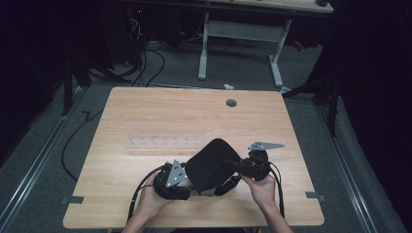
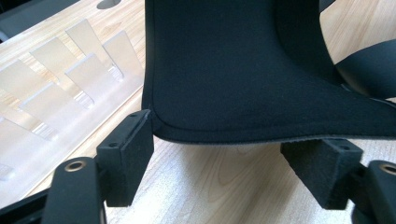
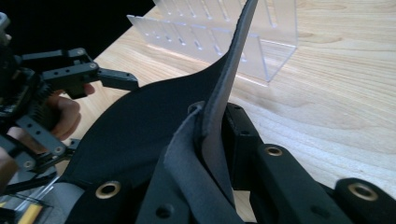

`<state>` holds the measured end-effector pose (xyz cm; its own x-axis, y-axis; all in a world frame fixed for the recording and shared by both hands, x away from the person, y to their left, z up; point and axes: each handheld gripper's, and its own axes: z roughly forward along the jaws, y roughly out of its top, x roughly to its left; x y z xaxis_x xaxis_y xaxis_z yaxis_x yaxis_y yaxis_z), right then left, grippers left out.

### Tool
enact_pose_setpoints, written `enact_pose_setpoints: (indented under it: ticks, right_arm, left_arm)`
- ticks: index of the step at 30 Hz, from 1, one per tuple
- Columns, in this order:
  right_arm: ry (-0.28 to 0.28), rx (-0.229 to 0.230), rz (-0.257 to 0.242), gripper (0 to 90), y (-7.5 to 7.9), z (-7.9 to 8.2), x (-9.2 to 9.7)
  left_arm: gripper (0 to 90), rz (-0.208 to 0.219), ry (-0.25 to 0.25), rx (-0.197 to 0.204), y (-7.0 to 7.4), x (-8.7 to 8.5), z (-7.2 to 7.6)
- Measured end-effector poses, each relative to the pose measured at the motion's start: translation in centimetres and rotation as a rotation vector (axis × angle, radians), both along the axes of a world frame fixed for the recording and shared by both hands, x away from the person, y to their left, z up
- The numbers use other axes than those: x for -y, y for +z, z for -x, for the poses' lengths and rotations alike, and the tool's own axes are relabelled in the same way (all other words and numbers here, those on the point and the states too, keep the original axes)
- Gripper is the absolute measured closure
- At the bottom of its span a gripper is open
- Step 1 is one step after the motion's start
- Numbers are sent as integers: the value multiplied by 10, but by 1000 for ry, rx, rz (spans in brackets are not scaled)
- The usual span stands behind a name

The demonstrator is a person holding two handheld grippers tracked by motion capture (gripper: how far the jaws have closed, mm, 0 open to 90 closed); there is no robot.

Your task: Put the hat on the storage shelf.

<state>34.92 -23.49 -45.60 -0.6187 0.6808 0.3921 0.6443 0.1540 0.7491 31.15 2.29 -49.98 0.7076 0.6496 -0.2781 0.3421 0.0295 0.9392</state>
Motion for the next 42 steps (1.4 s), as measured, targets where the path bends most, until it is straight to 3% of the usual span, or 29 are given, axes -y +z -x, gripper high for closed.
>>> enact_pose_setpoints:
  ticks: [5,8,16,22,27,31,42]
  right_arm:
    - [28,-12,-18,819,0,0,-1]
    - [49,-18,-36,819,-1,-1,-3]
    - [84,-36,-60,817,-2,-1,-13]
    - [102,-37,-68,813,-2,-1,-18]
    - [105,-34,-73,789,-1,-1,-18]
    - [111,-20,-52,777,-1,0,-19]
    - [100,-11,-85,695,-1,-2,-19]
  left_arm:
    - [285,-11,4,18,0,0,1]
    - [309,9,-12,15,2,0,1]
    - [328,-24,-30,25,5,3,1]
    - [374,-24,-40,21,5,4,2]
    - [540,-21,-73,36,8,1,6]
    - [668,12,-100,-4,11,-4,6]
    - [843,67,-187,-33,19,-12,11]
